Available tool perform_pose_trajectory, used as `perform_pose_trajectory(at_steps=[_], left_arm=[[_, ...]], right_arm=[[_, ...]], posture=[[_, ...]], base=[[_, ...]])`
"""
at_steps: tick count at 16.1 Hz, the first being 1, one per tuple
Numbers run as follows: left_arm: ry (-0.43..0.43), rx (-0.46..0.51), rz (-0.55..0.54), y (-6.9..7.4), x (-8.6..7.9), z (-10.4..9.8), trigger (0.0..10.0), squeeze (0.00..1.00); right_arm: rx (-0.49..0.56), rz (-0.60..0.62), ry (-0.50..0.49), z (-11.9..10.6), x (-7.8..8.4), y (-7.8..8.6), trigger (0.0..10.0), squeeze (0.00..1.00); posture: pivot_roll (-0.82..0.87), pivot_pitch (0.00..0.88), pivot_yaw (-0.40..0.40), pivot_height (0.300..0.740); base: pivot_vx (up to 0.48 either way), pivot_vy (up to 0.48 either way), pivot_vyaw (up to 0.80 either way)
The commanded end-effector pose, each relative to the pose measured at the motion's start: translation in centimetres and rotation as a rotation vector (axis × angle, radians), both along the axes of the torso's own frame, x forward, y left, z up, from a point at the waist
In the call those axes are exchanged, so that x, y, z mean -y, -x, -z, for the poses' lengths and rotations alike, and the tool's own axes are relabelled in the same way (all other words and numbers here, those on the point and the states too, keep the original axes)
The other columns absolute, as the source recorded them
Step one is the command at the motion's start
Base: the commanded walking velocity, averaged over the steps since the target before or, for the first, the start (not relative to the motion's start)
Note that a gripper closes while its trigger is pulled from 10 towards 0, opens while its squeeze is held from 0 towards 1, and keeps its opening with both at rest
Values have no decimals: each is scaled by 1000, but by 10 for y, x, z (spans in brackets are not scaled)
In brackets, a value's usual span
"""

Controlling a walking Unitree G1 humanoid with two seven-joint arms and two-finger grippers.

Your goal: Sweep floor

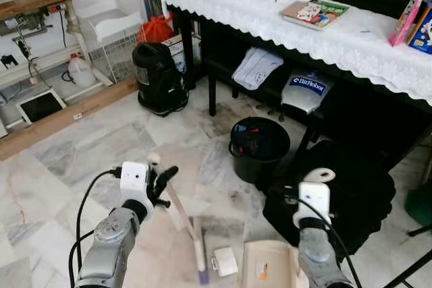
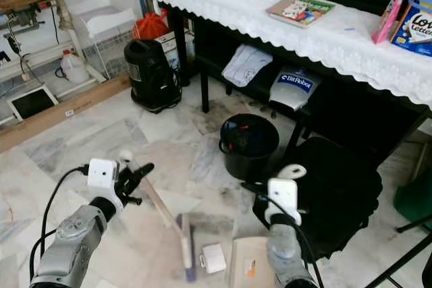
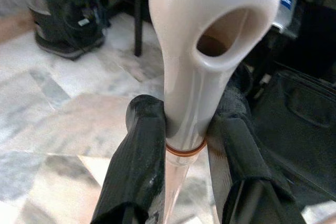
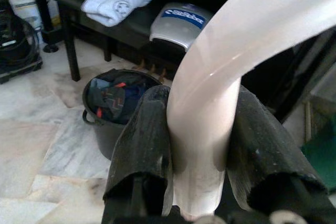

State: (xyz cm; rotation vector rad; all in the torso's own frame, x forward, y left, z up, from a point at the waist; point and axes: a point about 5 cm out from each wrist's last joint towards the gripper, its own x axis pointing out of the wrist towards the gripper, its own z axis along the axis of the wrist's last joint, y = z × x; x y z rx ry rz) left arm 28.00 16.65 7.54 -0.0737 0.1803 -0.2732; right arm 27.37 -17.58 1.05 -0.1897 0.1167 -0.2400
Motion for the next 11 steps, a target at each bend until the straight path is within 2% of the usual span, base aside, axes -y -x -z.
perform_pose_trajectory(at_steps=[1,5,8,11], left_arm=[[37,-69,21,6,0,11,10000,0],[95,-126,110,11,6,12,10000,0],[232,-152,171,13,14,5,10000,0],[325,-134,168,10,14,-6,10000,0]], right_arm=[[-91,-12,-62,16,-9,11,10000,0],[-74,-35,-94,12,-12,6,10000,0],[-65,-46,-106,10,-13,4,10000,0],[-63,-51,-109,10,-13,3,10000,0]], posture=[[121,92,29,740],[124,93,28,740],[123,95,28,740],[125,96,27,740]], base=[[0,0,0],[0,0,0],[0,0,0],[0,0,0]])
